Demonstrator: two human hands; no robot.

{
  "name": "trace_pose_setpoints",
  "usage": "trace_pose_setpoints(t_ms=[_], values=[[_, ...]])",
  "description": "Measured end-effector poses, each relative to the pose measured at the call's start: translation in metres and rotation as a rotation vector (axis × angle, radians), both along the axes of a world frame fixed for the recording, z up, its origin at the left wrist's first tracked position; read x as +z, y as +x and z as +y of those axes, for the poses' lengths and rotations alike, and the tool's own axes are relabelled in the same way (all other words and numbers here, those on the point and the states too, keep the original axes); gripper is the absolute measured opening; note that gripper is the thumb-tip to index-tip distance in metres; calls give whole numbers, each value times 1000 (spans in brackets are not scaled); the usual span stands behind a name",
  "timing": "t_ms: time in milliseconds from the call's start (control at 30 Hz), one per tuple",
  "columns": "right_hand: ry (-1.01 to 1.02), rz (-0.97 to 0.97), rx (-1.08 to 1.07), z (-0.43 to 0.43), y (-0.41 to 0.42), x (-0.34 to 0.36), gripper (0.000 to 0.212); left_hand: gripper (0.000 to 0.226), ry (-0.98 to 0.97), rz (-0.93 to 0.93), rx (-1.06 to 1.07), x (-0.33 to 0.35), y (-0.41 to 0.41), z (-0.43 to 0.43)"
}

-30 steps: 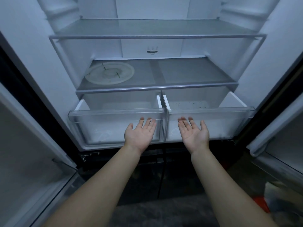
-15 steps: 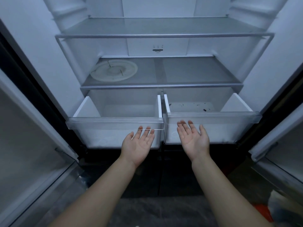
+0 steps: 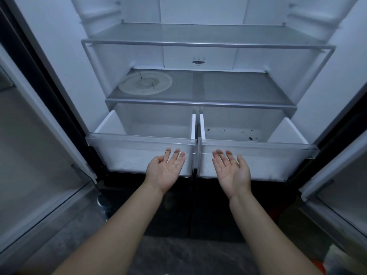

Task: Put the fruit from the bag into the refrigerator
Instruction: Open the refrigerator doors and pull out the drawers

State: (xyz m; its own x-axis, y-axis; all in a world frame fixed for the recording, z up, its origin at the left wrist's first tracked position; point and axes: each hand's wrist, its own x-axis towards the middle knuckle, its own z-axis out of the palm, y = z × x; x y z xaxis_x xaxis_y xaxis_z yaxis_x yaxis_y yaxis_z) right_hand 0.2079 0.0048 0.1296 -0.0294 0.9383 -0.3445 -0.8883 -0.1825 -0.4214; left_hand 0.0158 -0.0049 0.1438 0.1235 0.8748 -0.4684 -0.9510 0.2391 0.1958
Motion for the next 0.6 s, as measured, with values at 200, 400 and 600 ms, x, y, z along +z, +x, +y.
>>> trace_pose_setpoints(t_ms=[200, 400, 600], values=[[28, -20, 26, -2, -1, -2, 25, 37, 5, 14, 16, -3, 5, -1], [8, -611, 218, -11, 16, 3, 32, 26, 38, 486, -207, 11, 0, -9], [567, -1832, -106, -12, 37, 22, 27, 28, 440, 1961, -22, 29, 0, -10]])
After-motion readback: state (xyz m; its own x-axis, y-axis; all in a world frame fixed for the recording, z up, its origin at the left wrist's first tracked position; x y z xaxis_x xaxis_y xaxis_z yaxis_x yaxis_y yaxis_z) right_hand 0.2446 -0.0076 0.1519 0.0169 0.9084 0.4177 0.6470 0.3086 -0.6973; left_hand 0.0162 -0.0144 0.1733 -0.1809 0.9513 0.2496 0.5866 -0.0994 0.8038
